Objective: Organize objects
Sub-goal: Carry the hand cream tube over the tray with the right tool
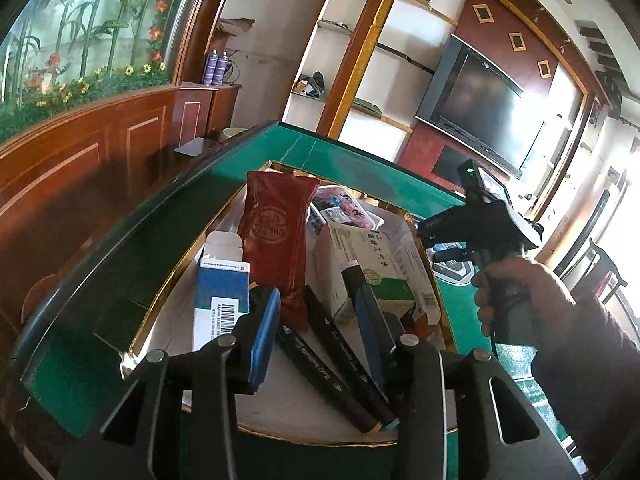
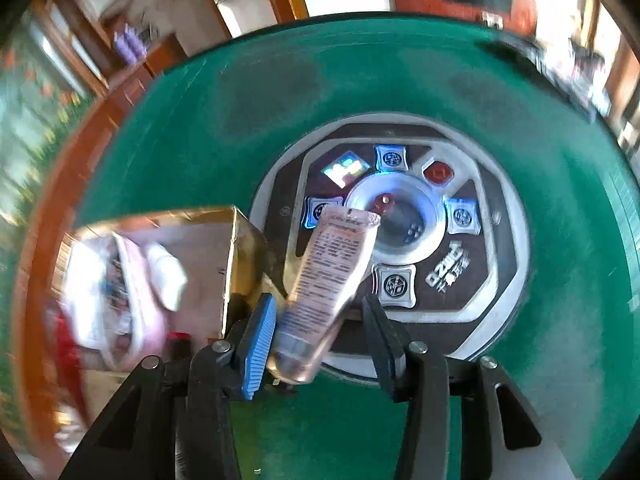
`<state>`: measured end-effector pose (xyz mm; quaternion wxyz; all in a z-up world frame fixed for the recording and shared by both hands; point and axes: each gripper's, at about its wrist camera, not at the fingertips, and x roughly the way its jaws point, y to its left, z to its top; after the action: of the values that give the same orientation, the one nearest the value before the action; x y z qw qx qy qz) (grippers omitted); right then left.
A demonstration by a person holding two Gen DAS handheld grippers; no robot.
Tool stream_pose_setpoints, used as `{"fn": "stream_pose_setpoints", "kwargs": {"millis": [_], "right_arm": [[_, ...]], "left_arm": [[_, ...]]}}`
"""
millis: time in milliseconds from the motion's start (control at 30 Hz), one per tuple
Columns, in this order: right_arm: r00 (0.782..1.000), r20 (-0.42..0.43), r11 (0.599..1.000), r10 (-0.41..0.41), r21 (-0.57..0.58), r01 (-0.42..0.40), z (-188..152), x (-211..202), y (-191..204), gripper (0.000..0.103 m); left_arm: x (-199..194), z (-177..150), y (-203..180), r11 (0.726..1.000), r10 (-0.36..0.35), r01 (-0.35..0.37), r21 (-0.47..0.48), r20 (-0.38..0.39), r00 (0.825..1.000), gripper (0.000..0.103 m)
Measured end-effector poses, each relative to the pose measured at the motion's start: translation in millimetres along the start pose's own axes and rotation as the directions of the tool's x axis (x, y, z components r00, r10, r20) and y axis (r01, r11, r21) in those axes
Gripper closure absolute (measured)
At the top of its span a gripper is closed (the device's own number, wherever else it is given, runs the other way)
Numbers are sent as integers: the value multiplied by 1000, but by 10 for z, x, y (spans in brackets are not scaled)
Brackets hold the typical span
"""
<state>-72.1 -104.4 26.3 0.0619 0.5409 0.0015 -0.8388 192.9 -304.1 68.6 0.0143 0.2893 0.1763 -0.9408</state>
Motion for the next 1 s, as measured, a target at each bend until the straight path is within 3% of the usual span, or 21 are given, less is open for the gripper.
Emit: {"fn": "stream_pose_setpoints", "kwargs": {"millis": [33,200,400,467,600,667,700,733,767,800,1000], "right_arm": [[1000,3,1000,-8,-24,8,-8,-6,29,69],[1000,0,998,-20,-66,20,-88,-73,-56,71],[994,49,995,97,13,-98,-271,-241,-270,73],[988,83,991,133,15,-134,-286,-393,-280,100],[973,173,988,152,6,-155,-323,-710,-324,102],[966,235,995,104,-16,-103,-341,-818,-317,101],[970,223,996,93,-26,-90,-315,-772,-312,100],[983,161,996,90,-33,-86,-277,-641,-301,88],[989,116,995,95,-25,-93,-258,-544,-325,67],[992,71,994,108,-9,-108,-247,-442,-318,60],[999,2,997,33,-64,-32,-282,-106,-26,52]], "left_arm": [[6,-14,3,1000,-2,2,-3,0,1000,64],[30,-51,62,1000,-6,6,-31,-6,1000,64],[6,-69,111,999,4,-4,-41,-3,1000,64],[3,-80,108,999,6,-6,-40,-4,1000,64],[-1,-102,81,999,3,-4,-43,-12,1000,64],[-20,-106,67,999,7,-7,-39,-9,1000,64],[-26,-107,50,999,6,-6,-37,-8,1000,64],[-30,-112,33,999,3,-4,-37,-8,1000,64],[-35,-116,18,999,2,-2,-38,-6,1000,64],[-39,-117,-2,999,0,0,-35,-6,1000,64],[-53,-114,-70,1000,-11,11,-16,-3,1000,62]]}}
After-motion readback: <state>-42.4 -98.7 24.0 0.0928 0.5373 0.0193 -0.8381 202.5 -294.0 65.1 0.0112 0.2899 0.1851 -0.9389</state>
